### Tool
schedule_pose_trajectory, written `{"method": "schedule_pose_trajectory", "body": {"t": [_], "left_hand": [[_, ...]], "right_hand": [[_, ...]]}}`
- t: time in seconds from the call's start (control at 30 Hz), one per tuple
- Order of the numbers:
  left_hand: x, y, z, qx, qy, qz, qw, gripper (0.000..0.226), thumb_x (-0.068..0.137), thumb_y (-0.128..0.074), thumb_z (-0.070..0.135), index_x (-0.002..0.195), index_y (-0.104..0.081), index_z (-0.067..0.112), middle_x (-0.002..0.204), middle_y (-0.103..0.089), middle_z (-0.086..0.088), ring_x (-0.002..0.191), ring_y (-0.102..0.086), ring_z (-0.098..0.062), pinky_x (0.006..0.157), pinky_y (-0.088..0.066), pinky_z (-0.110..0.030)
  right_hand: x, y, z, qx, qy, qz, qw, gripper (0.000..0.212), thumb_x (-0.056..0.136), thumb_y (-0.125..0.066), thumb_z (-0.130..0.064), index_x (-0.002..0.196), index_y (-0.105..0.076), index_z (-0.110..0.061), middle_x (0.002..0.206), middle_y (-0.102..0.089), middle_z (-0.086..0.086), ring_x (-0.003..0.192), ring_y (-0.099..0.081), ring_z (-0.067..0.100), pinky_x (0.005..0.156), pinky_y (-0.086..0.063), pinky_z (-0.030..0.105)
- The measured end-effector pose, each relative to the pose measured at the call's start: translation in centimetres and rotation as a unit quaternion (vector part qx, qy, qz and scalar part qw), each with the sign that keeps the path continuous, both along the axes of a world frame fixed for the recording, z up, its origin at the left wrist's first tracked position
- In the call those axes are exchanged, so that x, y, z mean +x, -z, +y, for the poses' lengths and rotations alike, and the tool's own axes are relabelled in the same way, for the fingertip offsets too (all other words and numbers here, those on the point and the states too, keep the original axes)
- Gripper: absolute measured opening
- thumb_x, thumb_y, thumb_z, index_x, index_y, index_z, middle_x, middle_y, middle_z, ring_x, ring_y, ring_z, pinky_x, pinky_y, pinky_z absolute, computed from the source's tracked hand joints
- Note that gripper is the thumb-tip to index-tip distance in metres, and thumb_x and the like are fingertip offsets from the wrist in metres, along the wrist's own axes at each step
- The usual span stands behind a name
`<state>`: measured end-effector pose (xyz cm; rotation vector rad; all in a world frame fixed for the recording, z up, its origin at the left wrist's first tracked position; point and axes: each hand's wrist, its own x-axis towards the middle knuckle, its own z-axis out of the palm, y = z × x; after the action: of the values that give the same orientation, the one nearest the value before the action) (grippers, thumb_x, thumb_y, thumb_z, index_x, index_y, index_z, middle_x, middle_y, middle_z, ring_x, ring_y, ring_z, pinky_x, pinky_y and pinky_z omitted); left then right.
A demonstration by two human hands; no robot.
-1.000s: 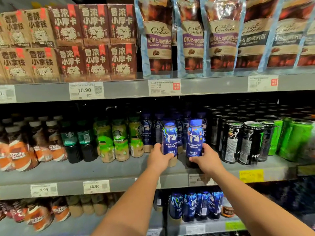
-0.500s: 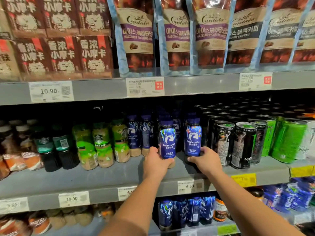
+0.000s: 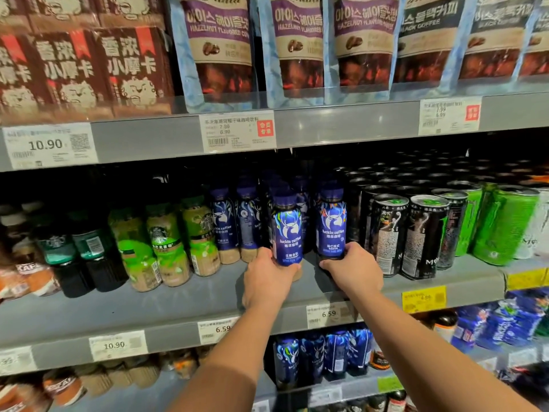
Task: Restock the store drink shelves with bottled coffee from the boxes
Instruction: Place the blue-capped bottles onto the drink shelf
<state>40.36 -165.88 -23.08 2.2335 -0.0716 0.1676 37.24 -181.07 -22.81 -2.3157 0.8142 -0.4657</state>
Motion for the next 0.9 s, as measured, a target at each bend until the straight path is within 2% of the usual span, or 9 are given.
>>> {"method": "schedule_pose_trajectory", "body": {"t": [0.17, 0.37, 0.53, 0.6, 0.67, 0.8, 0.9], "left_hand": [[-0.4, -0.3, 0.0, 0.012, 0.006, -0.008, 1.0, 0.039, 0.073, -0.073, 0.05, 0.095, -0.054, 0.025, 0.09, -0.062, 0.007, 0.083, -0.059, -0.017, 0.064, -0.042, -0.028], [-0.4, -0.3, 0.0, 0.01, 0.001, -0.003, 1.0, 0.037, 0.07, -0.072, 0.051, 0.092, -0.052, 0.027, 0.093, -0.064, 0.009, 0.086, -0.061, -0.018, 0.07, -0.05, -0.032], [-0.9, -0.7, 0.1, 0.003, 0.001, -0.005, 1.0, 0.04, 0.072, -0.073, 0.049, 0.091, -0.045, 0.027, 0.091, -0.058, 0.012, 0.086, -0.057, -0.015, 0.067, -0.043, -0.029], [-1.6, -1.0, 0.4, -0.002, 0.01, -0.01, 1.0, 0.041, 0.075, -0.072, 0.047, 0.096, -0.042, 0.028, 0.093, -0.049, 0.012, 0.09, -0.053, -0.015, 0.071, -0.041, -0.029], [-2.3, -1.1, 0.8, 0.017, 0.034, -0.024, 0.999, 0.038, 0.081, -0.068, 0.043, 0.104, -0.046, 0.024, 0.101, -0.05, 0.009, 0.097, -0.054, -0.018, 0.073, -0.04, -0.03], [-4.0, -0.9, 2.3, 0.139, 0.095, -0.067, 0.983, 0.032, 0.091, -0.054, 0.039, 0.113, -0.05, 0.016, 0.117, -0.055, -0.003, 0.111, -0.051, -0.025, 0.087, -0.043, -0.038], [-5.4, -0.7, 4.2, 0.232, 0.126, -0.089, 0.961, 0.036, 0.094, -0.048, 0.04, 0.118, -0.049, 0.014, 0.122, -0.054, -0.007, 0.117, -0.046, -0.027, 0.094, -0.04, -0.041]], "right_hand": [[-0.1, -0.1, 0.1, 0.002, 0.01, -0.007, 1.0, 0.047, 0.073, -0.072, -0.045, 0.108, -0.057, -0.018, 0.104, -0.067, 0.005, 0.094, -0.063, 0.027, 0.067, -0.041, 0.029], [-0.1, 0.1, 0.2, 0.002, 0.012, -0.004, 1.0, 0.045, 0.073, -0.071, -0.044, 0.108, -0.058, -0.018, 0.102, -0.067, 0.004, 0.094, -0.063, 0.027, 0.07, -0.045, 0.031], [-0.2, 0.2, 0.3, -0.002, 0.008, -0.006, 1.0, 0.051, 0.072, -0.073, -0.043, 0.109, -0.053, -0.014, 0.104, -0.065, 0.006, 0.093, -0.063, 0.028, 0.066, -0.042, 0.03], [-0.5, 0.1, 0.5, 0.009, 0.018, -0.012, 1.0, 0.057, 0.071, -0.076, -0.04, 0.109, -0.047, -0.01, 0.109, -0.06, 0.009, 0.096, -0.062, 0.032, 0.068, -0.043, 0.032], [-0.9, -0.4, 0.9, 0.001, 0.016, -0.011, 1.0, 0.058, 0.074, -0.075, -0.038, 0.11, -0.043, -0.006, 0.114, -0.055, 0.013, 0.103, -0.058, 0.035, 0.072, -0.044, 0.036], [-3.0, -1.4, 2.3, -0.088, -0.025, 0.046, 0.995, 0.046, 0.085, -0.06, -0.038, 0.114, -0.045, -0.005, 0.117, -0.055, 0.017, 0.11, -0.052, 0.038, 0.087, -0.047, 0.042], [-5.6, -2.2, 4.3, -0.254, -0.071, 0.105, 0.959, 0.039, 0.092, -0.048, -0.037, 0.119, -0.047, -0.009, 0.121, -0.053, 0.012, 0.115, -0.049, 0.032, 0.09, -0.043, 0.041]]}}
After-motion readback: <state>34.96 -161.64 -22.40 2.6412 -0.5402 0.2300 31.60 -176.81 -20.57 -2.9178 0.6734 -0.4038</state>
